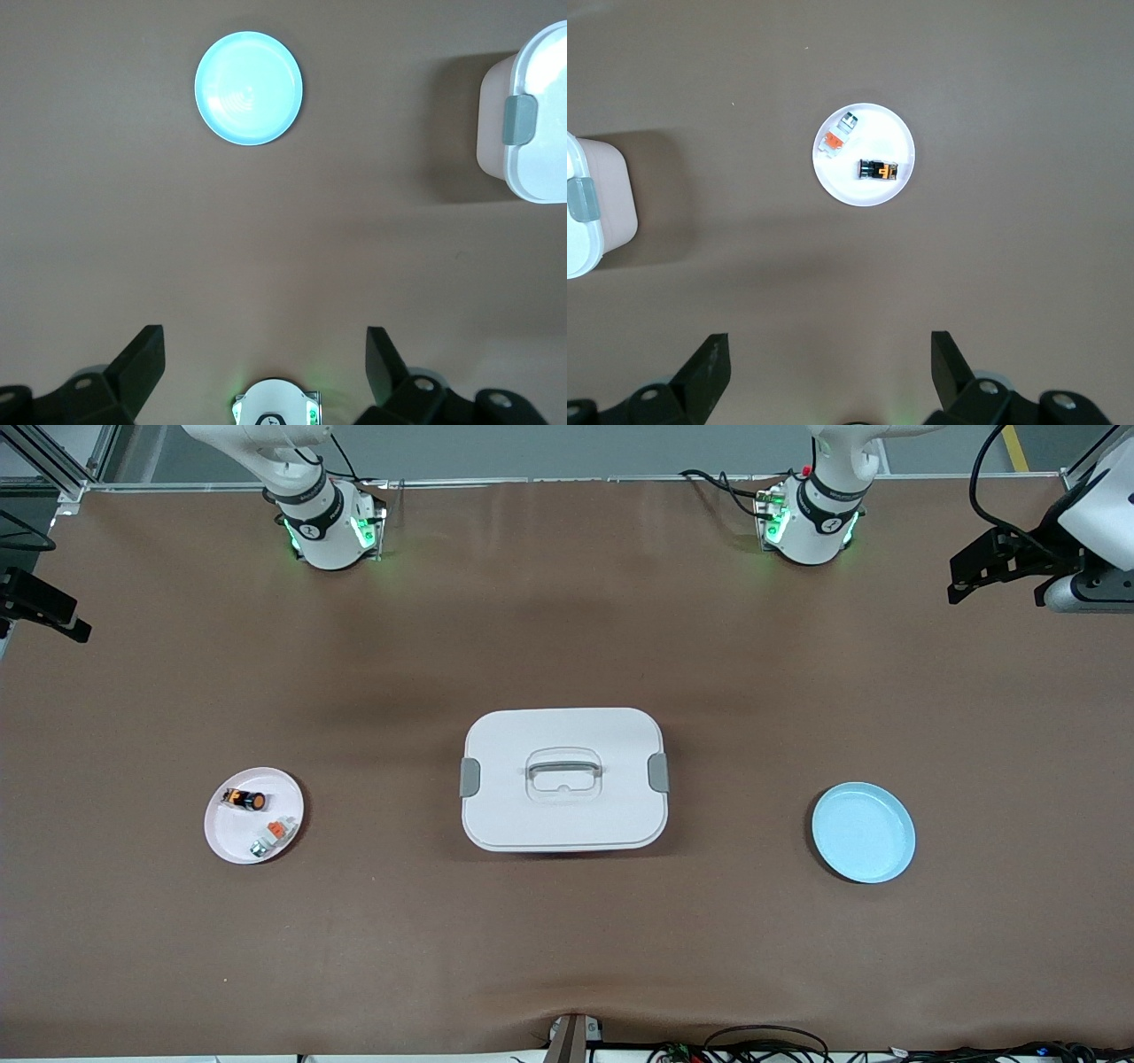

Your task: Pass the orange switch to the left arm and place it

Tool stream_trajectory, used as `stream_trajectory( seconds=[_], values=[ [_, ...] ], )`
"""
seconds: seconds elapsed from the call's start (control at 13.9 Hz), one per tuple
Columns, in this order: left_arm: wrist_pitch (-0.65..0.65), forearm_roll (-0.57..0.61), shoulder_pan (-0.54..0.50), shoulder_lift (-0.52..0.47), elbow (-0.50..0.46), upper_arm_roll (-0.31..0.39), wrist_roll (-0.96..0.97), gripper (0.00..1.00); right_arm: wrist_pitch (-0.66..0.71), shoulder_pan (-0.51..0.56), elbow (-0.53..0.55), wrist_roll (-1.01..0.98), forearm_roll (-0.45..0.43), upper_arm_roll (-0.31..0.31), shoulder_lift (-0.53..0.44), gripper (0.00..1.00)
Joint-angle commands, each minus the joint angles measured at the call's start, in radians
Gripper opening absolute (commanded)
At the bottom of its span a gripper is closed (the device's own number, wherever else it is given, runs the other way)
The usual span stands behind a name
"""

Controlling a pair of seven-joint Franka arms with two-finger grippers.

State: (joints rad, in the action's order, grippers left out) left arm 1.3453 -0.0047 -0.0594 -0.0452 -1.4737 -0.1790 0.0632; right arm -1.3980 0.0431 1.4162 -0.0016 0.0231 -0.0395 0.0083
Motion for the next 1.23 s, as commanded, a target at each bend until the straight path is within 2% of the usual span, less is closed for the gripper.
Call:
stream_trajectory(
  seconds=[0.0,0.87,1.15],
  values=[
    [-0.02,0.006,-0.002,0.004,0.021,0.001,0.0,1.0,0.004,-0.003,-0.005,0.018,-0.006,-0.003,-0.004,1.0],
    [-0.009,0.011,-0.014,0.033,0.096,0.003,0.001,1.0,0.001,0.012,-0.007,0.017,-0.014,-0.007,-0.002,1.0],
    [-0.011,0.012,-0.017,0.039,0.098,0.003,0.001,1.0,-0.004,0.041,0.001,0.018,-0.011,-0.007,0.05,1.0]
  ],
)
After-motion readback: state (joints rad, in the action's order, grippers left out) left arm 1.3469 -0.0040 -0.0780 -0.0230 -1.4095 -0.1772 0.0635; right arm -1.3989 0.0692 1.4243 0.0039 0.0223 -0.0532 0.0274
